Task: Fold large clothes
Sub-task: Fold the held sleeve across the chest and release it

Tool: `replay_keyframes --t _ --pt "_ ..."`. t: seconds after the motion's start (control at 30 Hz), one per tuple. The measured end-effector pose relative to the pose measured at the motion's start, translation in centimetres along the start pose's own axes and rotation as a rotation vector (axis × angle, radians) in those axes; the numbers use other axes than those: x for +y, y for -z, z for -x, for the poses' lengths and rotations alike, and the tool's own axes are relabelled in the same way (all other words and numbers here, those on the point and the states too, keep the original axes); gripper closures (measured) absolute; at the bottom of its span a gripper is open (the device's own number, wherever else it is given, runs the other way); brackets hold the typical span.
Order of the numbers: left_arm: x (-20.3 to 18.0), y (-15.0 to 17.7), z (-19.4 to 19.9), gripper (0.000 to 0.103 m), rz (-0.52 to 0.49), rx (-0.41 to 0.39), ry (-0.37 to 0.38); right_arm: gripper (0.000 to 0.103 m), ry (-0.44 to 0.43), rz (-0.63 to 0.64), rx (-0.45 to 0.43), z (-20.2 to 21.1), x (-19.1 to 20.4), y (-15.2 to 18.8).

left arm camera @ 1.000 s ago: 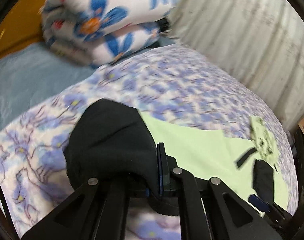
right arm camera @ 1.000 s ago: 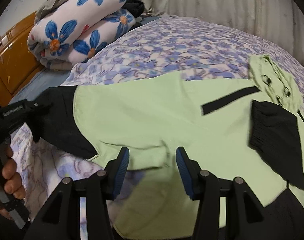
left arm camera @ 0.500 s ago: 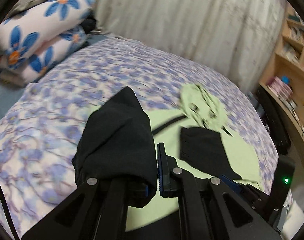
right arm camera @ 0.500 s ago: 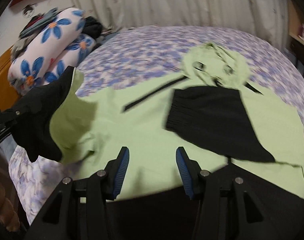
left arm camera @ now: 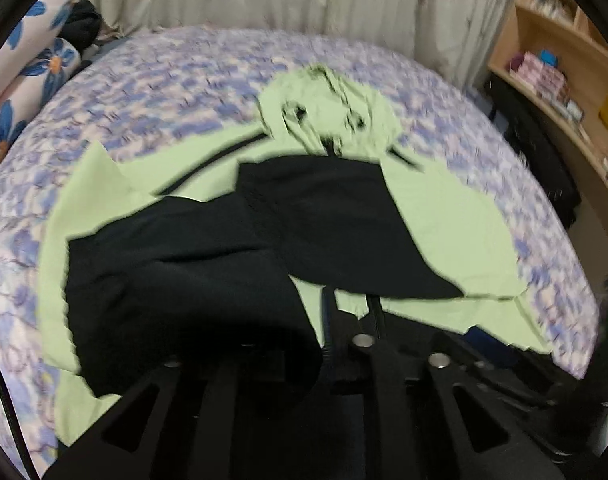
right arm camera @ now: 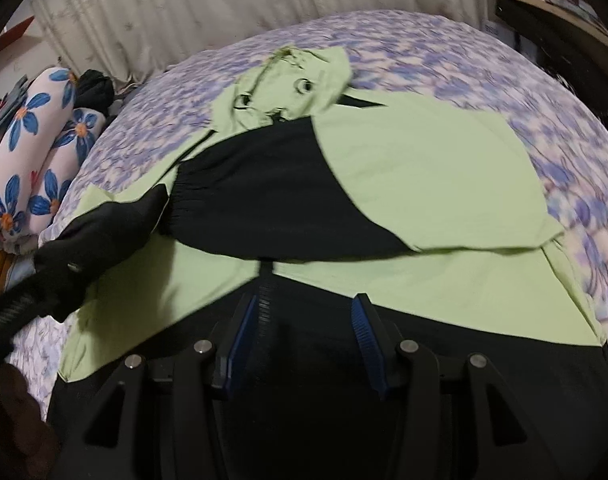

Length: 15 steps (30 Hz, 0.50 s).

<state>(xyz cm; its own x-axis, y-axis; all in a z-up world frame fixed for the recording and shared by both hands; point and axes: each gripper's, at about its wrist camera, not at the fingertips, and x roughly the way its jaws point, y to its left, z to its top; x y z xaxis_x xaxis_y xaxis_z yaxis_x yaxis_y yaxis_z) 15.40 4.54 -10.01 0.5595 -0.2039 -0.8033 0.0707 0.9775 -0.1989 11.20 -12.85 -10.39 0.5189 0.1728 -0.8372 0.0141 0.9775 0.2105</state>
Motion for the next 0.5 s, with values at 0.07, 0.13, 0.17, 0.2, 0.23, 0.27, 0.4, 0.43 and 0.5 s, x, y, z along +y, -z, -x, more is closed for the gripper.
replay_keyframes --t 0.07,0.13,0.17,0.2,0.23,0.27,0.4,0.43,0.5 --pt "-0.4 0.6 -1.4 0.070 -0.005 0.043 -0.004 0.054 -0.004 -0.007 0.010 -0.2 -0.6 0.1" --pt "-0.5 1.2 -2.2 0.049 -0.004 0.085 -0.001 0.054 -0.012 -0.012 0.018 -0.2 -1.0 0.2" --pt "-0.3 1.3 -2.2 0.046 0.004 0.091 -0.002 0.054 -0.018 -0.014 0.021 -0.3 -1.1 0.3" --pt "-0.2 1.5 -1.9 0.040 0.014 0.093 0.000 0.054 -0.024 -0.016 0.022 -0.3 -1.2 0.3" --pt "0.1 1.5 -1.6 0.035 0.026 0.095 0.008 0.054 -0.031 -0.018 0.023 -0.3 -1.3 0.4" --pt "0.3 1.5 -1.3 0.033 0.037 0.094 0.019 0.054 -0.038 -0.018 0.024 -0.3 -1.3 0.4" --pt "2.0 1.3 0.8 0.031 0.098 0.097 0.092 0.054 -0.088 -0.002 0.012 0.1 -0.4 0.2" --pt "2.4 1.2 1.4 0.031 0.112 0.097 0.110 0.053 -0.096 0.005 0.010 0.3 -0.2 0.2" --pt "3.3 1.2 2.9 0.030 0.123 0.089 0.142 0.046 -0.120 0.035 -0.001 0.6 0.9 0.2"
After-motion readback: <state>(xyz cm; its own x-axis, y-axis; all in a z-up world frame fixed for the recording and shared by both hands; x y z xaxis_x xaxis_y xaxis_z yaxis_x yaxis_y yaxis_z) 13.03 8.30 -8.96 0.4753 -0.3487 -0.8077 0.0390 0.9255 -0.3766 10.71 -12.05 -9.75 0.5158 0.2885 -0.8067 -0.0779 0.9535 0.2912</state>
